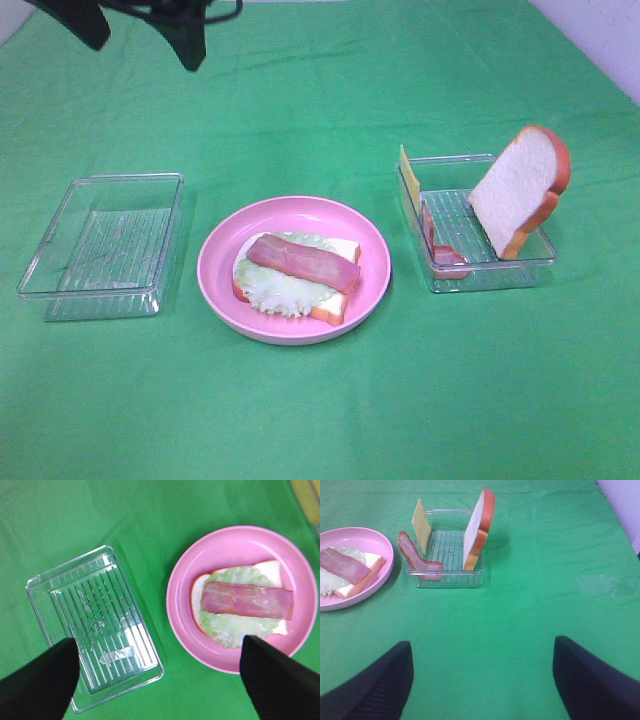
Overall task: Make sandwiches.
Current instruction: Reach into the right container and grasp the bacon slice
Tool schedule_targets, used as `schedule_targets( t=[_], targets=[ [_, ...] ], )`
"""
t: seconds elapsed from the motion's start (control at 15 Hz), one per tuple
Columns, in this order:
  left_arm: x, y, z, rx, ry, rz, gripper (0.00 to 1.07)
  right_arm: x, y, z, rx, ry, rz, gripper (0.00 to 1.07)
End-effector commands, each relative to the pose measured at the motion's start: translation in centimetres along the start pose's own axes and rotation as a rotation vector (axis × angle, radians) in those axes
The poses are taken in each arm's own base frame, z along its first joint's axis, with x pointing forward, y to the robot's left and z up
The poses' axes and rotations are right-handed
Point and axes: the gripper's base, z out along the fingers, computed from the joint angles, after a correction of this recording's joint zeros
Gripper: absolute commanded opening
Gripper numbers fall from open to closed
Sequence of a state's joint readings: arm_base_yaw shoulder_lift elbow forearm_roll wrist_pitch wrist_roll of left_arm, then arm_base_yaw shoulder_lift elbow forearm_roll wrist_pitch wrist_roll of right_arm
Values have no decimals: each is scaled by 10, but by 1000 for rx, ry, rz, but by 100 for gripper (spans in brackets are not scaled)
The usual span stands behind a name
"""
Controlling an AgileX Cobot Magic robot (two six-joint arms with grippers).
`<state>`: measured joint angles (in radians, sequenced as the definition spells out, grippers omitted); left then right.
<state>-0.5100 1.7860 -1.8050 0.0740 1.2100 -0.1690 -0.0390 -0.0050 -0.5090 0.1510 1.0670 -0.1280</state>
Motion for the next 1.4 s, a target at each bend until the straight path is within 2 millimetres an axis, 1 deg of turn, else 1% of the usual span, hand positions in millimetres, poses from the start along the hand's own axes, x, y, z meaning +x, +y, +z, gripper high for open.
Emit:
schedule_targets(
  t=[0.07,0.27,0.33,0.4,0.47,0.53,0.6,0.67,0.73,1.0,1.07,1.2,1.4],
  targets=[
    [14,-1,-56,66,-42,-23,83,1,0,-1,5,-23,10,74],
    [29,2,-109,122,-158,-31,83,1,0,-1,5,-23,10,74],
    [34,4,-122,125,-188,-14,83,1,0,-1,5,-23,10,74],
    [39,5,-128,126,-199,-3,83,1,0,-1,5,-23,10,74],
    [48,7,-136,124,-208,16,83,1,0,-1,5,-23,10,74],
    [80,12,-140,113,-177,18,83,1,0,-1,5,-23,10,74],
    [101,15,-139,109,-148,19,83,1,0,-1,5,-23,10,74],
    [120,18,-137,106,-126,20,83,1,0,-1,5,-23,10,74],
    [134,20,-137,105,-115,20,83,1,0,-1,5,-23,10,74],
    [218,32,-134,101,-90,21,83,1,0,-1,5,-23,10,74],
    [250,37,-136,105,-121,23,83,1,0,-1,5,-23,10,74],
    [285,42,-136,109,-171,49,83,1,0,-1,5,-23,10,74],
    [336,50,-143,124,-323,59,83,1,0,-1,5,-23,10,74]
  ],
)
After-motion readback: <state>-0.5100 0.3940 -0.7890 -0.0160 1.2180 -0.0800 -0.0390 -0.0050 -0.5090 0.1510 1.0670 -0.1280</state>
